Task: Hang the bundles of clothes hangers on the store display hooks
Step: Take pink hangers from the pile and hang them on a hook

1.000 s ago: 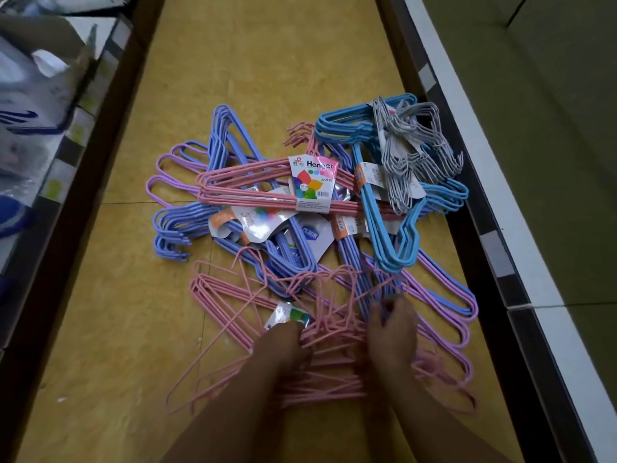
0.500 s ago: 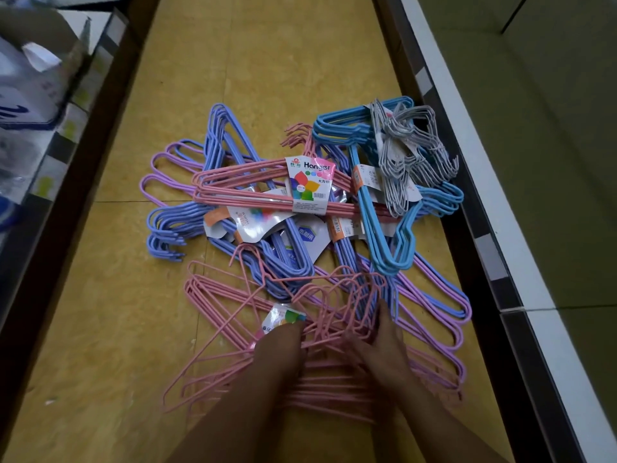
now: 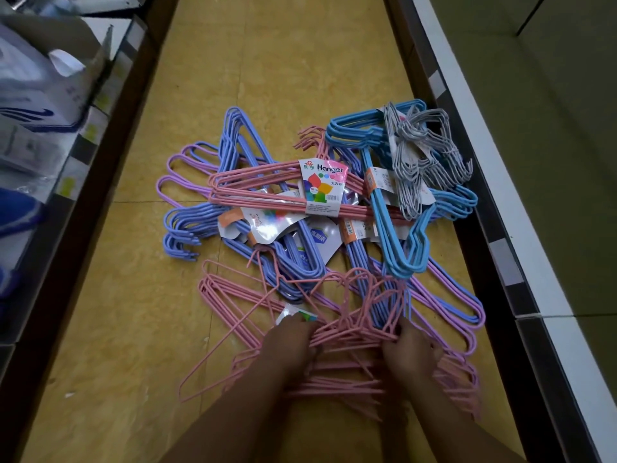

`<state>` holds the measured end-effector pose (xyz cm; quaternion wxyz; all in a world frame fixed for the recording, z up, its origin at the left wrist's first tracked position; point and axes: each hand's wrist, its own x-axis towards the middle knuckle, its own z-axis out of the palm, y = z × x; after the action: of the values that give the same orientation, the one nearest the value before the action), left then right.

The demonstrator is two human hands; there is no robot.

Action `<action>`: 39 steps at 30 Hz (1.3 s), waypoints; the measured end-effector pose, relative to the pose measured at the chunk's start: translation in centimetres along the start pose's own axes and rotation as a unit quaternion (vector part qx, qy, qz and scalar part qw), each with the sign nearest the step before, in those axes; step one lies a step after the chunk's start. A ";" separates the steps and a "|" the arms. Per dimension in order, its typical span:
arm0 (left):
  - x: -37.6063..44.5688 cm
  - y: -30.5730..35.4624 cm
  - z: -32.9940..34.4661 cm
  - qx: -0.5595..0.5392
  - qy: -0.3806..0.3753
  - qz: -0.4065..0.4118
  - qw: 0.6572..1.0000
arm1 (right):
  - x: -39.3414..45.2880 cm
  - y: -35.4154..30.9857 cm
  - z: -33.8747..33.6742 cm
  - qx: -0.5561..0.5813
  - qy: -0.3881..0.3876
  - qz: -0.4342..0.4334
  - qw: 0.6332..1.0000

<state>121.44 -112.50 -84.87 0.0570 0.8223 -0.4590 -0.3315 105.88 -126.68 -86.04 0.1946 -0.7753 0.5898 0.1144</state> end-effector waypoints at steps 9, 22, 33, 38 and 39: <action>0.9 -2.6 -2.4 -0.134 0.283 -0.242 0.918 | -0.1 0.1 -0.2 -0.004 -0.005 -0.040 0.999; 2.2 -4.0 -0.8 -0.486 0.080 -0.262 0.830 | -1.2 -5.6 0.3 -0.040 0.004 -0.217 0.975; -0.3 -1.9 -3.0 -0.297 -0.097 -0.103 0.944 | -1.5 -8.0 -0.9 -0.052 -0.048 -0.125 0.990; -1.5 -0.9 -2.2 -0.133 0.028 -0.160 0.978 | -1.3 -7.8 -2.4 -0.063 -0.080 -0.182 0.978; -1.8 -0.5 -2.2 -0.123 0.042 -0.156 0.979 | -1.3 -8.0 -2.8 -0.067 -0.086 -0.190 0.976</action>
<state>122.52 -111.27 -82.47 0.1245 0.8837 -0.2777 -0.3555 113.00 -124.97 -81.63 0.2101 -0.8717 0.4039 0.1811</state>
